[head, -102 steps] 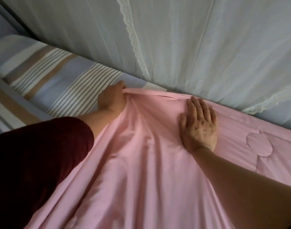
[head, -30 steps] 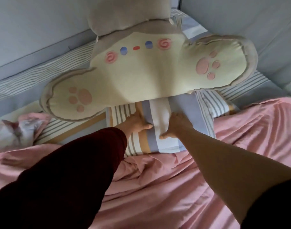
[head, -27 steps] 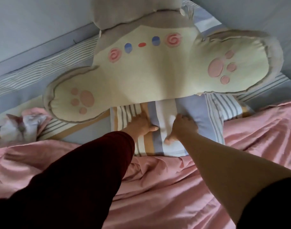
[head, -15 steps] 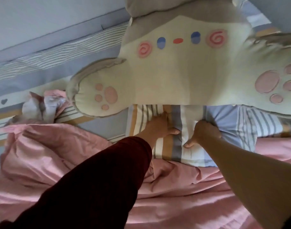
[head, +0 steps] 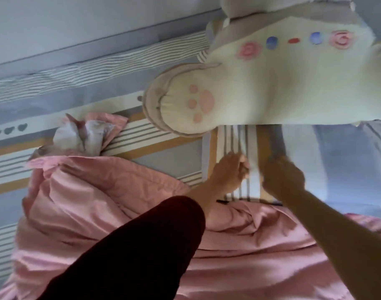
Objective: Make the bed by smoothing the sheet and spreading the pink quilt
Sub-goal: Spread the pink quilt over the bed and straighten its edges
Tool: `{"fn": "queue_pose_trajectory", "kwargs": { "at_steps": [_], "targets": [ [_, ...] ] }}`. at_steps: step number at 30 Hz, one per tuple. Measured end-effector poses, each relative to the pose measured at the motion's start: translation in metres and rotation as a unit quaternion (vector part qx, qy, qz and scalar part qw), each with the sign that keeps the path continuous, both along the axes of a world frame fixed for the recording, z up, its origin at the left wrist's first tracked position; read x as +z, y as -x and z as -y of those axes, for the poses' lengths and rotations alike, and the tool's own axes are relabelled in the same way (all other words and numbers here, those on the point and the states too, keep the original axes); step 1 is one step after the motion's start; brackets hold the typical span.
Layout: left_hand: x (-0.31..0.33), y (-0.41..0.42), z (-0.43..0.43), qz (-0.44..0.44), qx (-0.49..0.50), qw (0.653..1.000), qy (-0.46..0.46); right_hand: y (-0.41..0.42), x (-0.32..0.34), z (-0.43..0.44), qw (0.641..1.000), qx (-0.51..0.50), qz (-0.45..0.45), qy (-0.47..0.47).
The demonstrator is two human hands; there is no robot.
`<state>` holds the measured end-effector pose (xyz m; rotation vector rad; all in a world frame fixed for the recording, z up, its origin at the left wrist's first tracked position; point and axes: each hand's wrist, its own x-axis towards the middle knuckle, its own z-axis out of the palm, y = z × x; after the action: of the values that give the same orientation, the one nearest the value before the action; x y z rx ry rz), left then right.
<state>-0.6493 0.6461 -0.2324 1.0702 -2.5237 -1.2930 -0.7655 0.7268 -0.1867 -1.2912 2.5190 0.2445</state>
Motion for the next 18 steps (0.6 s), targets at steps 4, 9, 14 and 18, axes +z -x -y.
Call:
{"fn": "queue_pose_trajectory", "kwargs": {
  "at_steps": [4,9,14,18],
  "targets": [
    [-0.012,-0.131,0.030,0.172,0.042,0.984,0.004,-0.126,-0.032,0.052,0.982,0.048,0.182,-0.012],
    [-0.020,-0.310,0.087,0.271,0.265,0.913,0.152,-0.243,-0.062,0.116,0.963,0.078,0.258,-0.025],
    [-0.012,-0.431,0.110,0.288,0.547,0.759,0.206,-0.322,-0.070,0.140,0.953,0.075,0.288,-0.057],
    [-0.026,-0.471,0.125,0.239,0.668,0.704,-0.022,-0.353,-0.083,0.144,0.967,0.136,0.209,-0.057]
  ]
}}
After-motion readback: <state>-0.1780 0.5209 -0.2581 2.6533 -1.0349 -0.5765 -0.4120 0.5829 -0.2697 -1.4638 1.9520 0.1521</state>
